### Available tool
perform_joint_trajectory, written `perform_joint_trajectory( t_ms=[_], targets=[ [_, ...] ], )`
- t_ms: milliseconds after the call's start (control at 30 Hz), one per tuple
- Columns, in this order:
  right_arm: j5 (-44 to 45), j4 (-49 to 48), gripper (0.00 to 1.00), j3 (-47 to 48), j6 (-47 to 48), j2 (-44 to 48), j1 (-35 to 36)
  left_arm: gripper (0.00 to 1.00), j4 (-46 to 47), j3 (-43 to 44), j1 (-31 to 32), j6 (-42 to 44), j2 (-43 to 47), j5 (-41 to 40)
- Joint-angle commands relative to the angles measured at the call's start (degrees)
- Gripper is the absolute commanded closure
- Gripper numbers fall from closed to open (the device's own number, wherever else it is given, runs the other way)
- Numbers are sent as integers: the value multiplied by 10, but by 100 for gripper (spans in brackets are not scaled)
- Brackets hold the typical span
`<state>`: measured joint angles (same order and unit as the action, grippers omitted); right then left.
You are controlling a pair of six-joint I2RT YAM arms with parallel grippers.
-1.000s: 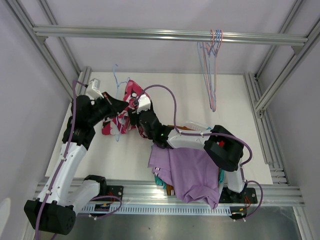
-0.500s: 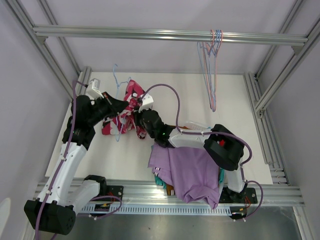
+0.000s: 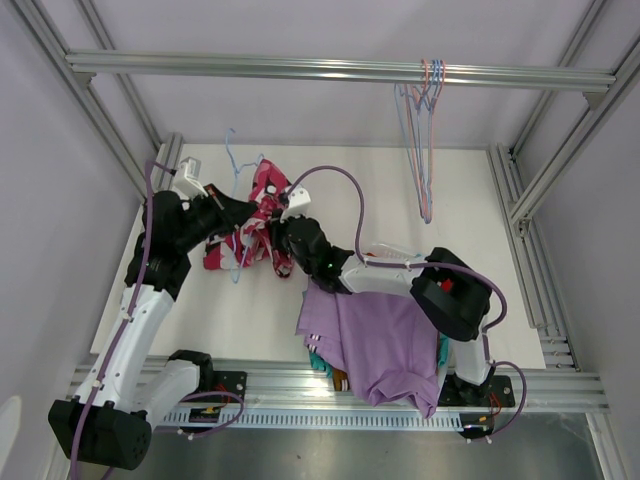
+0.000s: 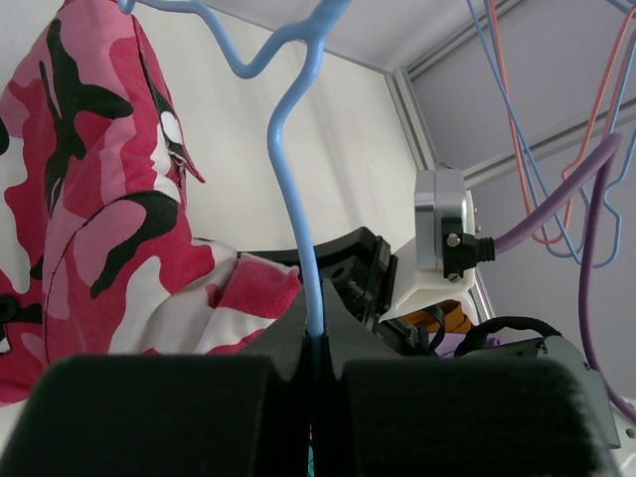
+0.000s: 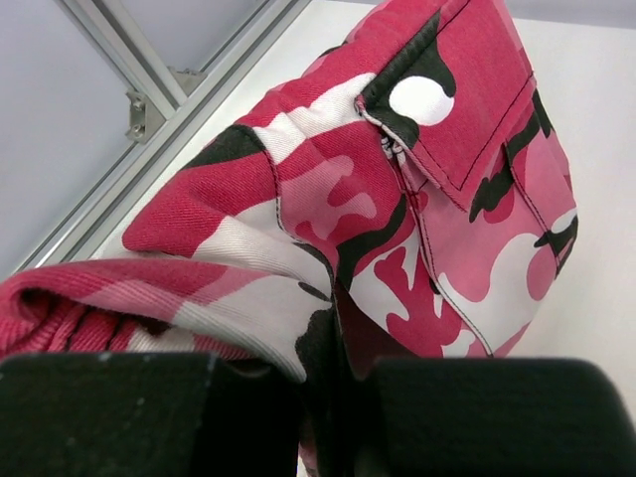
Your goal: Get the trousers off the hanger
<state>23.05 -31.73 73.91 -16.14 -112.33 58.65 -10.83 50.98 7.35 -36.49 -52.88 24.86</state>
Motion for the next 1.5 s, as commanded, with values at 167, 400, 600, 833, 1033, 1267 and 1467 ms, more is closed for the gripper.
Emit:
perform_joint_trajectory(
  t_ms=[167,400,600,833,1033,1267,1467],
  targets=[
    [32,37,100,49,12,87,-5,100,52,3,-6,1,7,17],
    [48,82,100,92,29,130,-4,100,49,0,-6,-1,3,5],
    [57,111,100,121,59,169,7,99,42,-1,-5,3,-2,-8],
    [87,153,100,154,114,217,18,100,40,0,-5,3,-6,-10],
    [102,213,100,222,143,249,24,99,41,0,-5,5,-12,-10],
    [124,263,100,290,189,286,39,99,39,0,-5,10,-17,-16],
    [137,308,100,341,218,321,53,99,39,1,-4,14,-17,-17]
  ],
)
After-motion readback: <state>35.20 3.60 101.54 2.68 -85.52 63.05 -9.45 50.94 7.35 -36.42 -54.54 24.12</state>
